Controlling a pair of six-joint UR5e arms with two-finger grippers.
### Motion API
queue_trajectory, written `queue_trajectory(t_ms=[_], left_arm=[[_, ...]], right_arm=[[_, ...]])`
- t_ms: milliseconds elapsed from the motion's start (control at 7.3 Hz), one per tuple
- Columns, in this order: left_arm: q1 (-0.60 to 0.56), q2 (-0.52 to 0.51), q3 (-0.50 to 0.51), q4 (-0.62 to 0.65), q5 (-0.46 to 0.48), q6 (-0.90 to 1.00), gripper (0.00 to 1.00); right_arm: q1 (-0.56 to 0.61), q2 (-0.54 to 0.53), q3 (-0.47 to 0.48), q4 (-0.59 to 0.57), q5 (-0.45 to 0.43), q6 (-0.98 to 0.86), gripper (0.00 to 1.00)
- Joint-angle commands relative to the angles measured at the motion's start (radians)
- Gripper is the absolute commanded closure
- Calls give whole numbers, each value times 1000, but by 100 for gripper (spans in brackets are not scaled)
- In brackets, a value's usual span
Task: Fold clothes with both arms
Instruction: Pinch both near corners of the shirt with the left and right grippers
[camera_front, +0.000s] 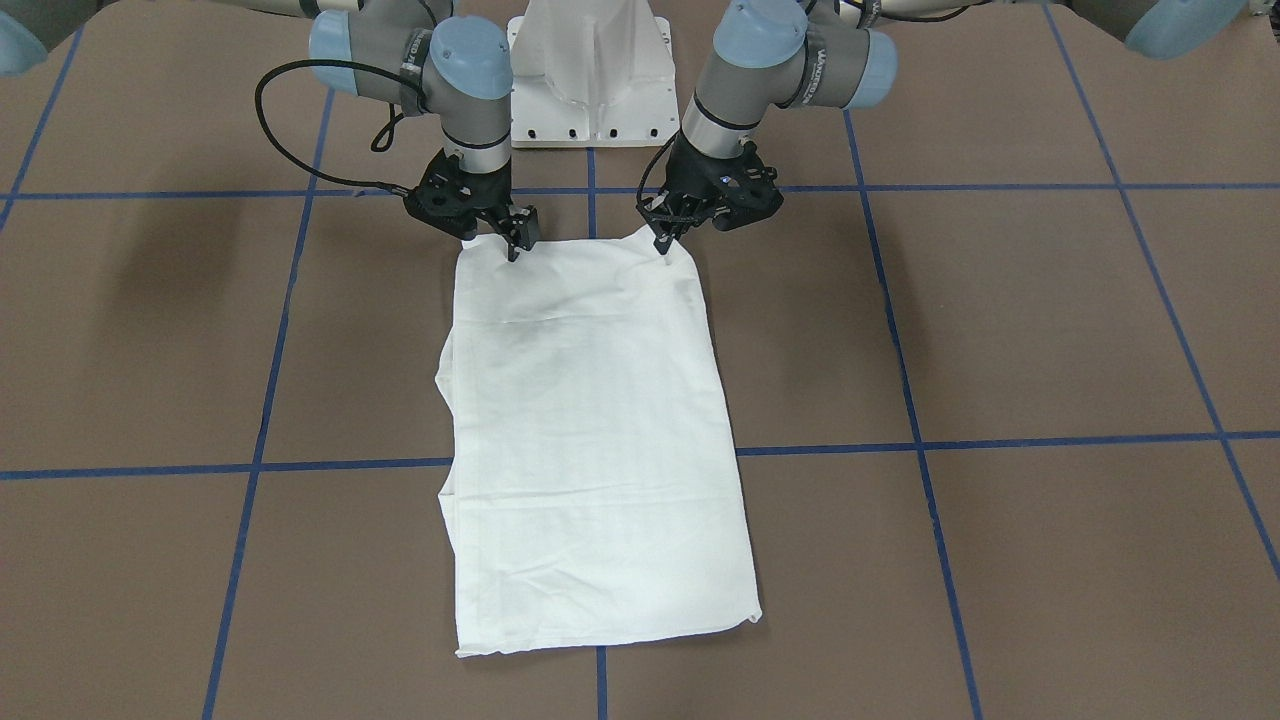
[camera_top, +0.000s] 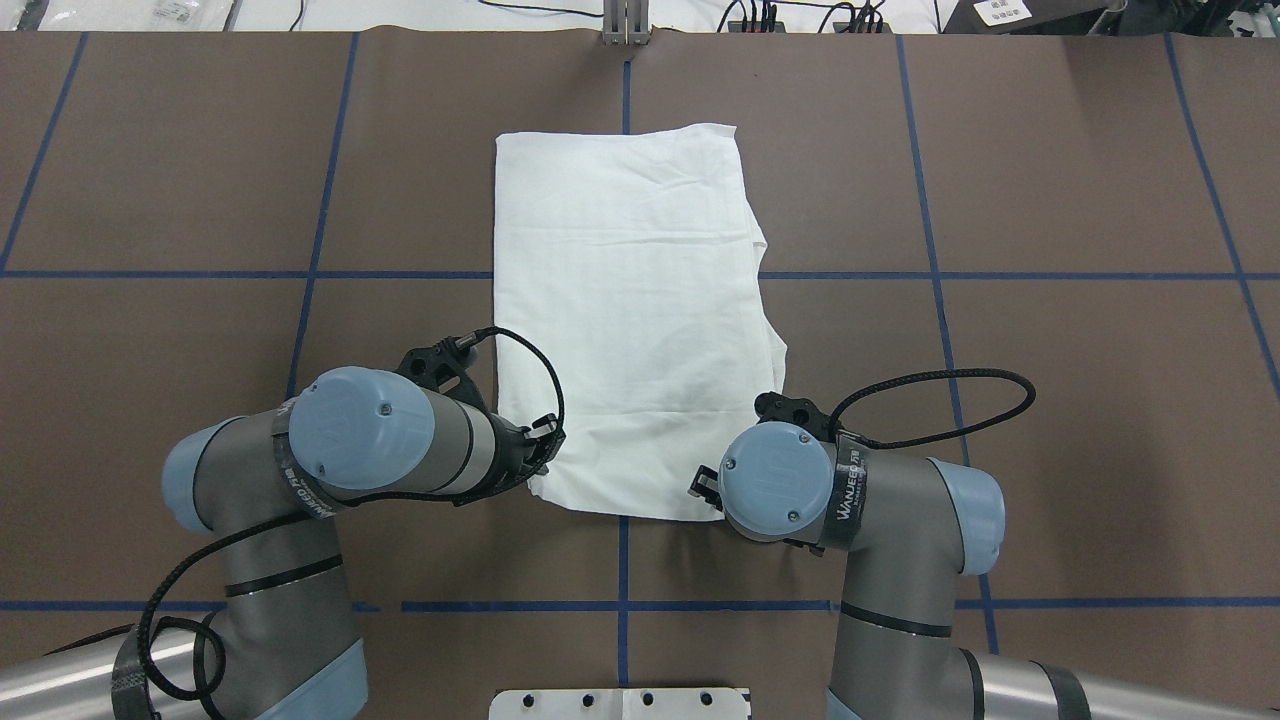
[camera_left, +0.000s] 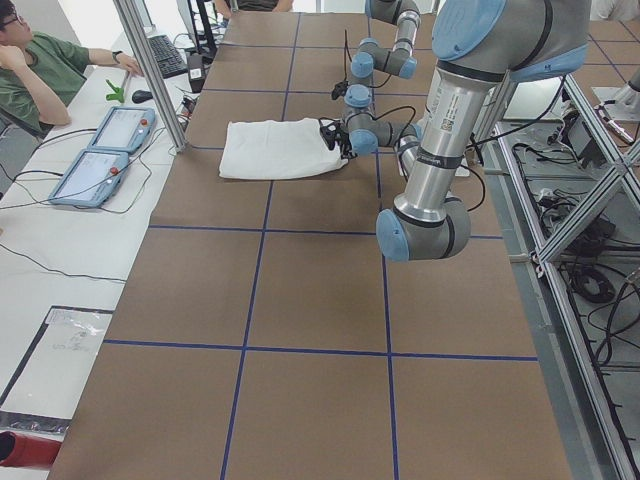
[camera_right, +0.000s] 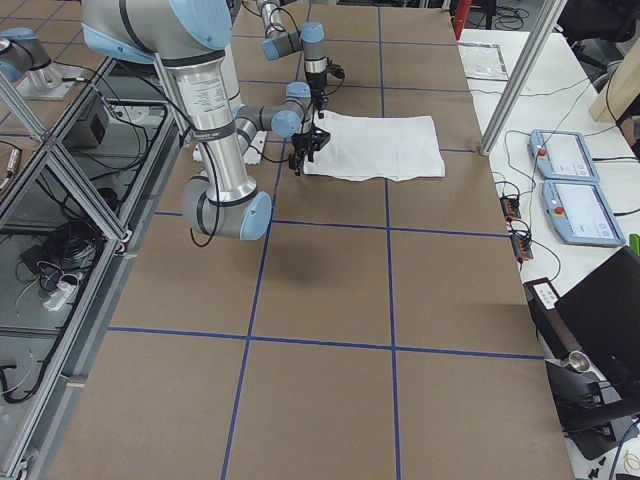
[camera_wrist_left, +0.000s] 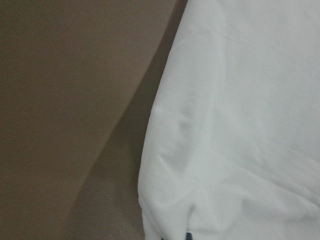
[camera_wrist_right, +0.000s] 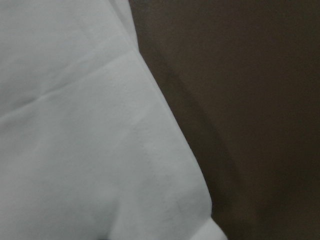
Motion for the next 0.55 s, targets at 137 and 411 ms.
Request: queue_trajectory(t_ms=[137,411], left_arm=[[0,1,0,1,0,0,100],[-2,1,0,1,2,0,100]], right_arm=[[4,7,0,0,-2,1,47],[4,9,0,0,0,-1,81]])
